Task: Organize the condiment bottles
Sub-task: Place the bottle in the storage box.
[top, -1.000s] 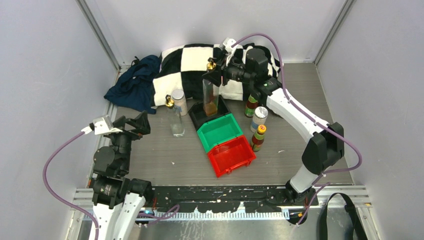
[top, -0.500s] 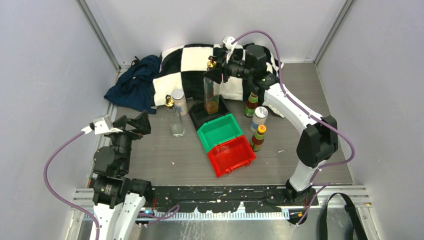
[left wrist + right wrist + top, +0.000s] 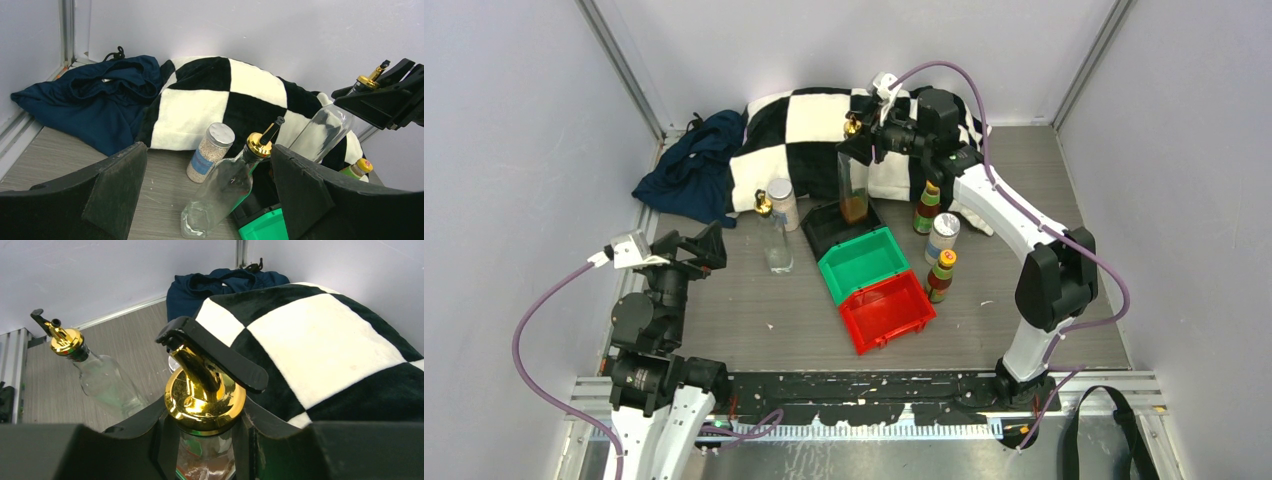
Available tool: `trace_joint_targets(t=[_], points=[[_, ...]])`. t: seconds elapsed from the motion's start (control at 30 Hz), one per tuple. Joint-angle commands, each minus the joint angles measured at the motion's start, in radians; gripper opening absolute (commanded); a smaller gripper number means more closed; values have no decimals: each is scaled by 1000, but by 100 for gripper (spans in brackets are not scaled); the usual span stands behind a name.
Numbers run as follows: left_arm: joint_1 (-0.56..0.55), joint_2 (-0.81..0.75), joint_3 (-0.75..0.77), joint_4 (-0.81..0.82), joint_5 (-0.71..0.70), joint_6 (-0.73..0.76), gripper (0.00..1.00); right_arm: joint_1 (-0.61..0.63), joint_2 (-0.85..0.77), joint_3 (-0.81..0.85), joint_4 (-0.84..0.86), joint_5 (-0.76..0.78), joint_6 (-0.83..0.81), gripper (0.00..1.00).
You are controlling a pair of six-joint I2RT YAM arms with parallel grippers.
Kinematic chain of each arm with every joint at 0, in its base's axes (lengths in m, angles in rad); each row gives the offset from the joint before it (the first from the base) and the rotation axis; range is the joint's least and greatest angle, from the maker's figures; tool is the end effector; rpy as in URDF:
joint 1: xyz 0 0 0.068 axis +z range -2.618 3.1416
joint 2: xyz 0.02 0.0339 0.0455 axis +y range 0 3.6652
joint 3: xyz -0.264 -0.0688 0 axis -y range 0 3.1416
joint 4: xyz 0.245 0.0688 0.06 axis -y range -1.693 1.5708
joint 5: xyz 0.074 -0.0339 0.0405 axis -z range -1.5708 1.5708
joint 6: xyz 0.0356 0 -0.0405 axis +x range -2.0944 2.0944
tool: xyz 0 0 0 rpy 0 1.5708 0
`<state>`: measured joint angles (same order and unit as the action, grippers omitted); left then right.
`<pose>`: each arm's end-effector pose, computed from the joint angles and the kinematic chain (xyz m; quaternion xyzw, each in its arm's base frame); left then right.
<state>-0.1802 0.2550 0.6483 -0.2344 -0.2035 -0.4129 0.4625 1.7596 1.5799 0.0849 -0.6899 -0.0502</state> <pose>0.0754 -0.0064 0.3466 -0.1517 0.6321 -0.1582 0.7433 0.3679 0.2087 0.3784 -0.3966 0.6158 0.3745 0.5686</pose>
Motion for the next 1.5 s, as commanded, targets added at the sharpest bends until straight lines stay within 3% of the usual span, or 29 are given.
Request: trace_joint_targets(t=[0.0, 1.0, 1.47], points=[[8, 7, -6, 59, 19, -7, 94, -4, -22, 19, 124, 20, -23, 1], [16, 11, -12, 70, 36, -18, 94, -2, -17, -152, 343, 134, -10, 1], [16, 10, -13, 69, 38, -21, 94, 0, -24, -180, 365, 139, -5, 1]])
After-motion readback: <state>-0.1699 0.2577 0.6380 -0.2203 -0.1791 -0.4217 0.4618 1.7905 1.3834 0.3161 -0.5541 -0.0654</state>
